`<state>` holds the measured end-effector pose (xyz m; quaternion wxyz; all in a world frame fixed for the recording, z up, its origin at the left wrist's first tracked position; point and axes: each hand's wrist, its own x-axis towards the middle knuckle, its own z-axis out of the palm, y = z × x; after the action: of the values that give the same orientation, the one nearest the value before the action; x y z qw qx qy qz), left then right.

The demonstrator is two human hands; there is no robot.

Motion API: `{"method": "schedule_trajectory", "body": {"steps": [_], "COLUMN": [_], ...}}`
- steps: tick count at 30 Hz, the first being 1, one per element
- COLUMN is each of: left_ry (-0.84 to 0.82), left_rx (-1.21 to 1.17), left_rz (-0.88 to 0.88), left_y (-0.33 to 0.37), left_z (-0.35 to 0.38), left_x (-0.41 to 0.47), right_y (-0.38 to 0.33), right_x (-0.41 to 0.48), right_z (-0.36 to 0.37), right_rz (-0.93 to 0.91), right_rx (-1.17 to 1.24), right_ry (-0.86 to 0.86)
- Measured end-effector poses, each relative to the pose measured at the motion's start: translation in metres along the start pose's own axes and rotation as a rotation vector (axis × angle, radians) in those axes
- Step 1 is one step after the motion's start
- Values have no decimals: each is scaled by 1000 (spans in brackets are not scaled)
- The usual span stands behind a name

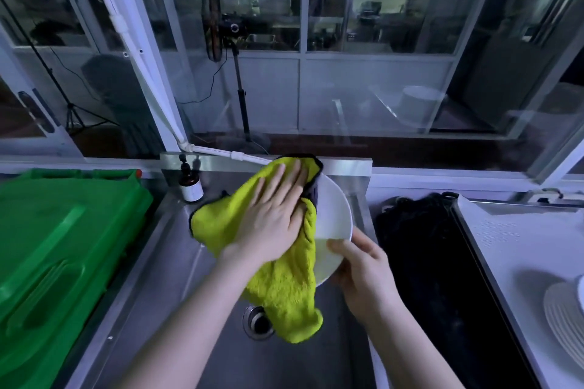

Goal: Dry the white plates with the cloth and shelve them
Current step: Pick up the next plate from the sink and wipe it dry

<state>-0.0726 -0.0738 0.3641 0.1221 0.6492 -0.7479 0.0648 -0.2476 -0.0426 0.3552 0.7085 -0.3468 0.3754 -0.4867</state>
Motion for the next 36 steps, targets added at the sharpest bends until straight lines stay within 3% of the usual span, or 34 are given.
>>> {"method": "schedule_trajectory", "body": {"steps": [5,9,14,20,27,33,36], "left_ry": [28,66,39,0,80,174,235], "left_rx": [-51,-180,-23,-13,-106,-7,-56], "left_rz": [-24,5,128,-58,36,86,-62], "left_y": [-3,30,10,-24,28,-5,-26], "left_z": [7,18,17,20,30,-5,-20], "left_x": [-25,-36,-14,-14,-43,-2,7], "right_y": [-29,-21,-5,-21,-17,-5,-17], "right_x": [15,19,12,9,10,-2,-2], "right_z": [-2,7,2,-4,1,8,4], "right_rz": [-115,-96,-12,-50,-66,16,-41], "right_rx": [45,-13,17,7,-3,-8,-103], "right_ry": [37,36,24,23,92,-71,-122]}}
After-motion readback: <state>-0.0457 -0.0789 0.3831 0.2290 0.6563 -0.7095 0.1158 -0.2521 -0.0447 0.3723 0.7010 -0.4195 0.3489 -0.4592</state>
